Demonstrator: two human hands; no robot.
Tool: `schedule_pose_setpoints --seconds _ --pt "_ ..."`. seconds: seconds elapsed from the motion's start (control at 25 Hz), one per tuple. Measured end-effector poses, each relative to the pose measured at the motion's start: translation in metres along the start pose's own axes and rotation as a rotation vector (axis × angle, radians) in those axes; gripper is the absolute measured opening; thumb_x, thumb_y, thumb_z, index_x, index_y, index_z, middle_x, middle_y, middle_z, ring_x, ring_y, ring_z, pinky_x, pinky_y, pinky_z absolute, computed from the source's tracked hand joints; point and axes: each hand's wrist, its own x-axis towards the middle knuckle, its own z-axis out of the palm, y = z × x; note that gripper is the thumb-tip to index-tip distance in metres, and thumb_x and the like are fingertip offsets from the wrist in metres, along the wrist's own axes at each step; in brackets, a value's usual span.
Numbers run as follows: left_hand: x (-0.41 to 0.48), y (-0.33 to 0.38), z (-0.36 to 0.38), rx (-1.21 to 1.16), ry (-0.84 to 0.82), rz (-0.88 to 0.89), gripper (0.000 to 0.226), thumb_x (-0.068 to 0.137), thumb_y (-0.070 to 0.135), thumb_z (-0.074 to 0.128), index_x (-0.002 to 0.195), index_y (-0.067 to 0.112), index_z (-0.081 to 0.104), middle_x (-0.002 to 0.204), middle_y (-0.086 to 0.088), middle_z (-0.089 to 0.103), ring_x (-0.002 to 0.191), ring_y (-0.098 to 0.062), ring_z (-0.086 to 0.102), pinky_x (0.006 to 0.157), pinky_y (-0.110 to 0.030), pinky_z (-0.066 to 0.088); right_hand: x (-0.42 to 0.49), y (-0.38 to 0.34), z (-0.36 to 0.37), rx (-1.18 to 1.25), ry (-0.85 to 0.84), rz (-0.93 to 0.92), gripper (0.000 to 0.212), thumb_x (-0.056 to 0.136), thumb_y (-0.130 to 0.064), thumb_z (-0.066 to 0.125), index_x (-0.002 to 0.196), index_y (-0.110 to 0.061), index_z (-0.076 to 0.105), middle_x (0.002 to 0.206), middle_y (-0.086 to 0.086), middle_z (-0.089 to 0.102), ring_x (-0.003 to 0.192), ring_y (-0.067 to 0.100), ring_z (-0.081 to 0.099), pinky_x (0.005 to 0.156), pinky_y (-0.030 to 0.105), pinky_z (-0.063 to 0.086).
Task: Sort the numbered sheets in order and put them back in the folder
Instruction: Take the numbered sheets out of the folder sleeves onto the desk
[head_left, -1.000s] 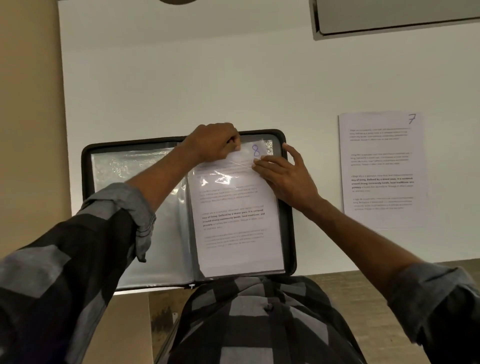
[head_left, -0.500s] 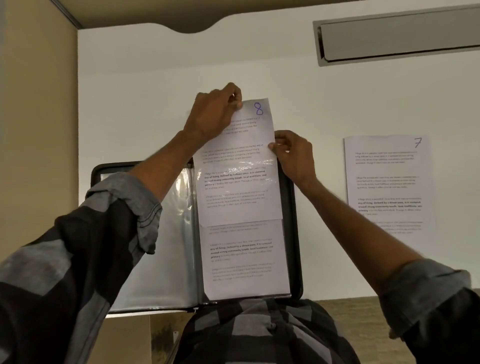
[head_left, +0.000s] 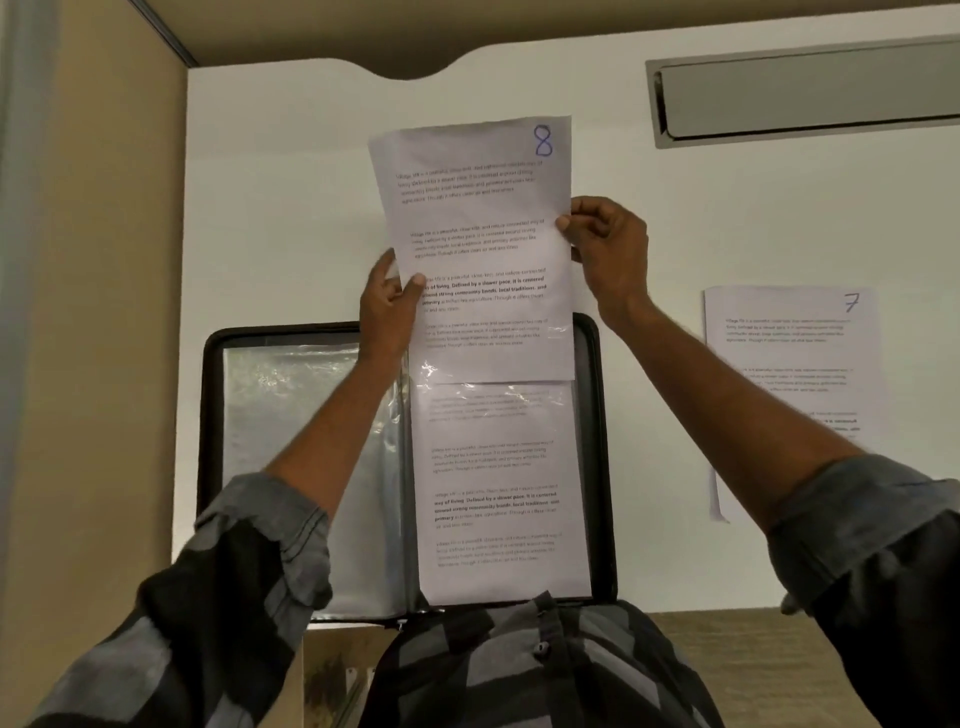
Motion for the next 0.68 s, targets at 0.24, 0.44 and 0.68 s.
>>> schedule_pose_setpoints --seconds 0.24,0.44,0.68 --pt "-0.006 0.030 0.006 -0.252 0.073 0.062 0.025 0.099 0.019 0.067 0.121 0.007 0.069 0.104 0.001 0.077 0.091 -0.011 0.073 0.082 -0.030 0.059 -0.002 -0.037 0.005 0.025 0.037 -0.112 0.024 0.094 -0.010 0.067 0.116 -0.001 0.069 0.106 0.011 0.077 0.092 0.018 0.072 0.079 0.032 0.060" --pt "-0.011 0.094 0.004 -0.274 0.030 0.218 0.020 0.099 0.019 0.066 0.117 0.011 0.068 0.104 0.002 0.076 0.090 -0.010 0.073 0.079 -0.027 0.058 -0.028 -0.056 0.005 0.035 0.078 -0.179 0.033 0.094 -0.009 0.066 0.127 -0.002 0.066 0.118 0.008 0.075 0.106 0.022 0.073 0.093 0.041 0.060" --pt "-0.057 0.110 0.008 -0.230 -0.159 0.238 0.018 0.098 0.022 0.068 0.114 0.016 0.072 0.104 0.003 0.077 0.092 -0.011 0.074 0.077 -0.025 0.058 -0.079 -0.071 -0.041 0.020 0.189 -0.206 0.031 0.093 -0.009 0.068 0.123 -0.005 0.069 0.115 0.006 0.076 0.103 0.020 0.074 0.091 0.040 0.060"
